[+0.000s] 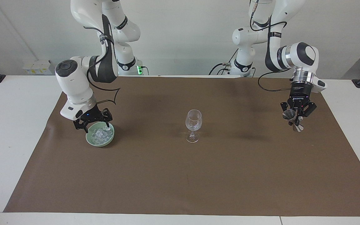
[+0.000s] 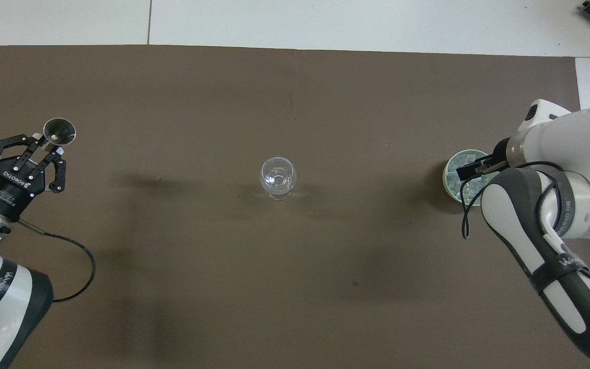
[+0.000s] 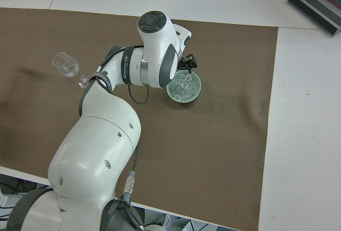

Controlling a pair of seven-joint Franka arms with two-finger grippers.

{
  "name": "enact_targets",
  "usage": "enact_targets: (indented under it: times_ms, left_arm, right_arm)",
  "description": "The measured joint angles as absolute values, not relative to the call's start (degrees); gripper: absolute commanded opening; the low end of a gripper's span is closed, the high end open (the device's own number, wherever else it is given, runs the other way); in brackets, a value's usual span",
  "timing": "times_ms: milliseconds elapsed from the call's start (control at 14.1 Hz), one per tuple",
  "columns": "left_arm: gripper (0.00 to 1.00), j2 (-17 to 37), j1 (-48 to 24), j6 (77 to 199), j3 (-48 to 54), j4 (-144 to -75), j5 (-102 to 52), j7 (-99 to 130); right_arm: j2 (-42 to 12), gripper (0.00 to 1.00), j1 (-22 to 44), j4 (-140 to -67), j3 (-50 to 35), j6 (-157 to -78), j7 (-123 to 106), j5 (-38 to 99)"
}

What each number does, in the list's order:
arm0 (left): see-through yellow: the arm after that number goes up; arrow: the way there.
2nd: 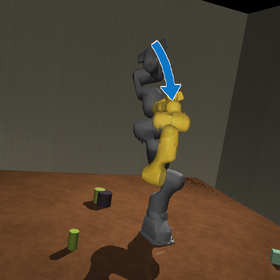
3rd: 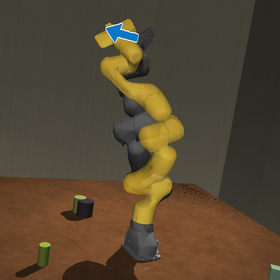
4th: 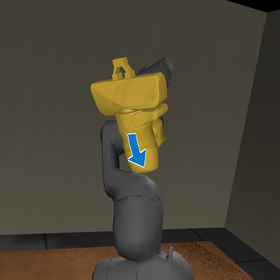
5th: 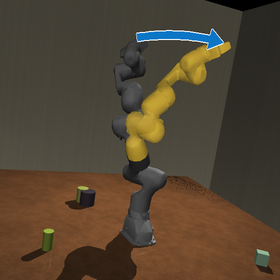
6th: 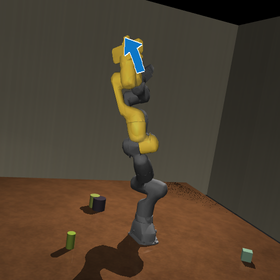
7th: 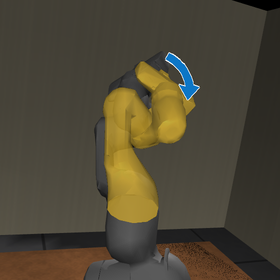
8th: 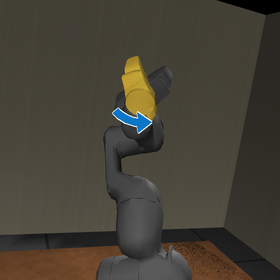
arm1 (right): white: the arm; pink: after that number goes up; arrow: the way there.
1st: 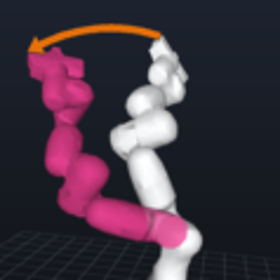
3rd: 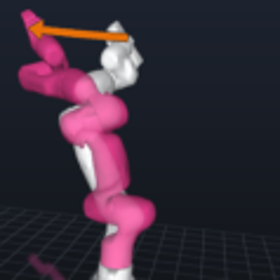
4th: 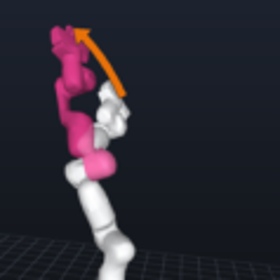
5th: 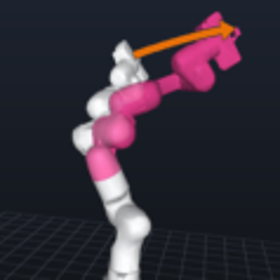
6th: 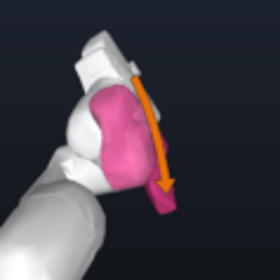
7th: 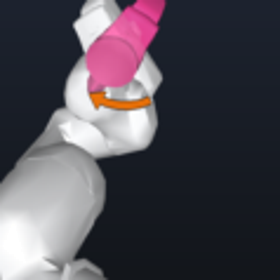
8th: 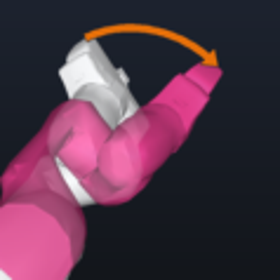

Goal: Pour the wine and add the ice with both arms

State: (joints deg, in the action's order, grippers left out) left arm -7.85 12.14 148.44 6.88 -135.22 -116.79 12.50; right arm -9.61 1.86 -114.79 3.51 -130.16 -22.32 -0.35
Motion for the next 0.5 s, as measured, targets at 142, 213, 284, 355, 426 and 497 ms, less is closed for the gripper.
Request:
enact_targets:
  times_ms: [142,213,284,355,426,497]
  left_arm:
    - [0.00,-6.83,14.54,146.84,6.86,-135.50,-116.79,15.36]
    - [0.00,-6.17,15.69,145.90,6.84,-135.56,-116.79,16.28]
    - [0.00,-5.43,16.90,144.55,6.84,-135.73,-116.79,16.85]
    - [0.00,-4.50,18.22,142.91,6.83,-136.05,-116.79,17.16]
    - [0.00,-3.31,19.53,141.31,6.81,-136.32,-116.79,17.36]
    - [0.00,-2.02,20.75,139.75,6.81,-136.43,-116.79,17.52]
  right_arm:
    - [-10.19,0.94,1.80,-115.49,3.64,-131.14,-22.79,-0.36]
    - [-10.27,0.84,1.77,-115.91,3.71,-131.60,-22.94,-0.38]
    - [-10.28,0.76,1.72,-116.36,3.79,-131.89,-23.03,-0.38]
    - [-10.29,0.70,1.64,-116.88,3.82,-132.21,-23.11,-0.39]
    - [-10.31,0.65,1.55,-117.54,3.85,-132.89,-23.14,-0.39]
    - [-10.32,0.63,1.38,-118.19,3.85,-133.58,-23.15,-0.40]
